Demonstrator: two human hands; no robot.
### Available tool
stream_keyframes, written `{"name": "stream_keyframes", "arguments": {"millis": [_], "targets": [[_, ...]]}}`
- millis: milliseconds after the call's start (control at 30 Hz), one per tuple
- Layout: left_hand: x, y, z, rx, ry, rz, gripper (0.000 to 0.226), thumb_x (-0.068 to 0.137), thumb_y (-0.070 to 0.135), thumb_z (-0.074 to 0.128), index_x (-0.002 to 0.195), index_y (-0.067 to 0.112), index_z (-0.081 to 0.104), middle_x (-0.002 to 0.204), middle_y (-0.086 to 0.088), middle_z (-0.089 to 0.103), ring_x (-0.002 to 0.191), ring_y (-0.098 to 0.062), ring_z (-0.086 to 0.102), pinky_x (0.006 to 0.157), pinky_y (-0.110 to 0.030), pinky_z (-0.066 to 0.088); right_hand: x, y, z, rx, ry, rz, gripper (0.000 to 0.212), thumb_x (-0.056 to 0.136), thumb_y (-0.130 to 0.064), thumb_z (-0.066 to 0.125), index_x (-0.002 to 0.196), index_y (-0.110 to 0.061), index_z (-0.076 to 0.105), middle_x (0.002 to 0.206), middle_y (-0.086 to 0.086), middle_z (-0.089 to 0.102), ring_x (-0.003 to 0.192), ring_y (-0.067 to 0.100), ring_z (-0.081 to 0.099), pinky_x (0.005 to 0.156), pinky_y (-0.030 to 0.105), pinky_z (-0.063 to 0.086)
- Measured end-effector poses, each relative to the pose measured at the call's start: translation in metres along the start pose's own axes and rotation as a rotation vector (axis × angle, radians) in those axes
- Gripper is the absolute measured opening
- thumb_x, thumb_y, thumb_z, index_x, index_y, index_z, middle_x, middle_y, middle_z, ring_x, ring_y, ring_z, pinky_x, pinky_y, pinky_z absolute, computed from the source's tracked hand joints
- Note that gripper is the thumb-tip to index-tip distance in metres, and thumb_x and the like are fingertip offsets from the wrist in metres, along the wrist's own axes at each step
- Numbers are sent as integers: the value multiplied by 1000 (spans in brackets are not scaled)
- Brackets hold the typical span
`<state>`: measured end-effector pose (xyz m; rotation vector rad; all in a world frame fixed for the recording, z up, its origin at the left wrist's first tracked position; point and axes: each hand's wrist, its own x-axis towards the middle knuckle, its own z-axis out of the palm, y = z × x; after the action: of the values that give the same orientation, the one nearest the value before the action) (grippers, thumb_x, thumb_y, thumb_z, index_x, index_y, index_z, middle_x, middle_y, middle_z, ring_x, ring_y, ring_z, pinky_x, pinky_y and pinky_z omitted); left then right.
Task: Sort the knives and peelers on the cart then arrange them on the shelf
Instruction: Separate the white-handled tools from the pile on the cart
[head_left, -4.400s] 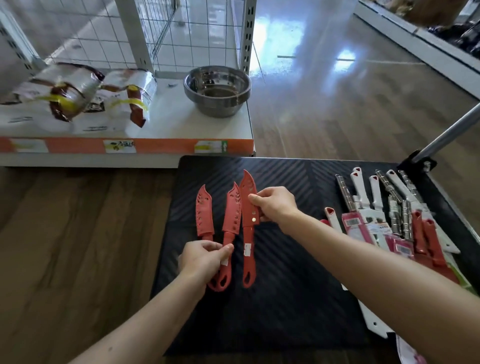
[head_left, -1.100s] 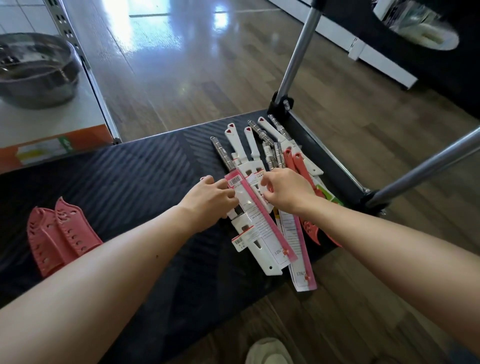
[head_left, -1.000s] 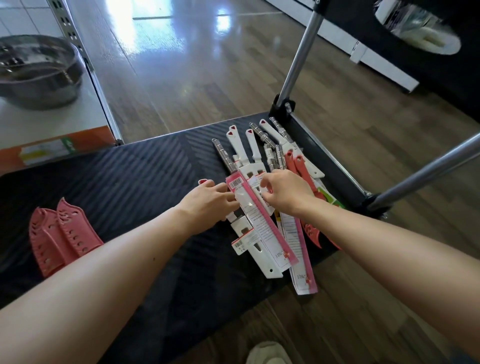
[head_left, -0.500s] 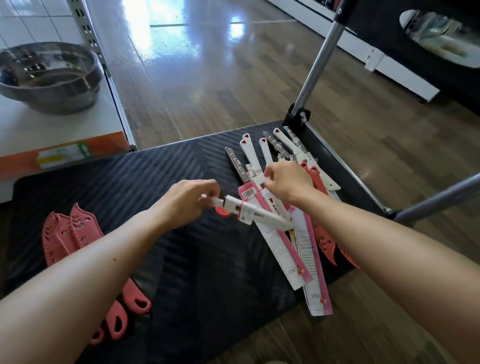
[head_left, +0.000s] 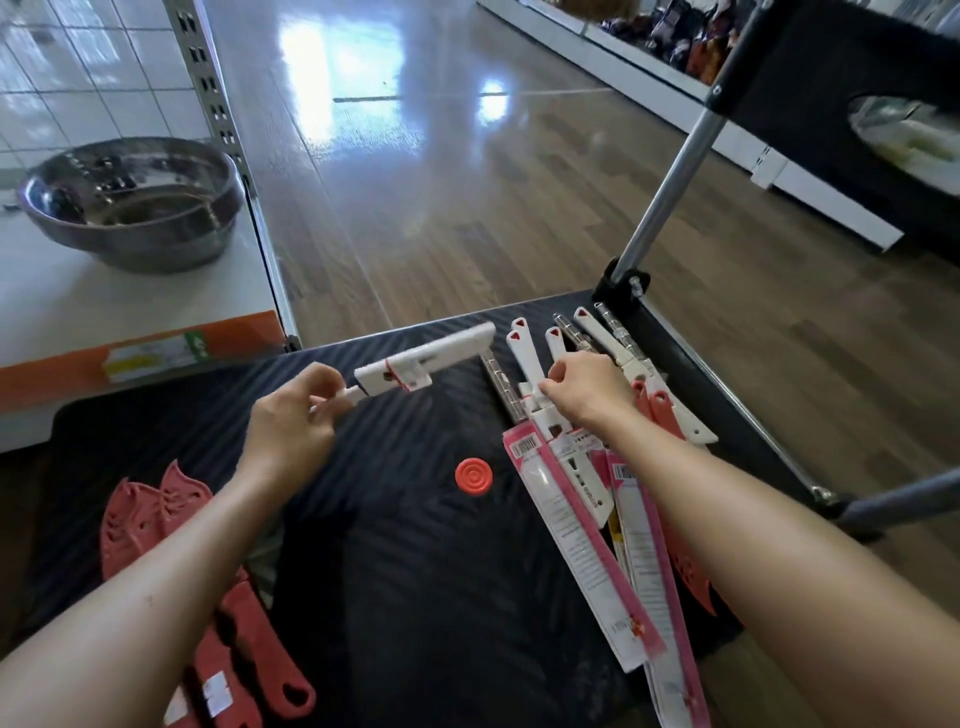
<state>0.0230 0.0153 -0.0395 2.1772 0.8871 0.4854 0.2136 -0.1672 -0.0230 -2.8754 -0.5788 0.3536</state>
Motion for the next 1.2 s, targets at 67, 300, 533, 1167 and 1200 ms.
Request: {"name": "stream_keyframes", "arguments": {"millis": [67,300,533,1167,1200], "targets": [[-2,7,6,-88,30,-113,5,87,19,63,86,15,61,83,-2,63,80,-17,60,75,-24,38,3,-4,5,-18,3,-7,32,89,-41,56,104,-15,68,113,7,66,110,27,58,83,32,46],[-6,43,33,-583,-120,-413,10,86,19,64,78,21,59,81,-2,66,84,-19,65,88,-39,51,7,-13,17,-62,1,44,40,89,-42,56,103,-5,64,113,14,64,109,32,57,86,35,45],[-8,53,40,-875,-160,-587,8,88,12,61,81,15,58,84,-4,63,76,-13,63,76,-29,53,7,-7,16,14,47,5,30,84,-36,62,94,-9,71,100,12,70,98,30,63,76,32,46],[-43,15,10,-639,-76,-754,20,81,12,71,69,12,56,80,-8,63,90,-28,63,93,-42,52,-46,-39,15,-559,292,-1427,21,79,-15,50,80,-22,70,71,-8,67,63,15,62,68,31,49],[-48,15,10,-624,-79,-752,19,80,13,73,69,12,57,84,-10,64,93,-30,65,94,-43,52,-49,-39,17,-563,300,-1491,27,81,-15,45,83,-22,70,74,-9,68,64,14,62,74,32,46]]}}
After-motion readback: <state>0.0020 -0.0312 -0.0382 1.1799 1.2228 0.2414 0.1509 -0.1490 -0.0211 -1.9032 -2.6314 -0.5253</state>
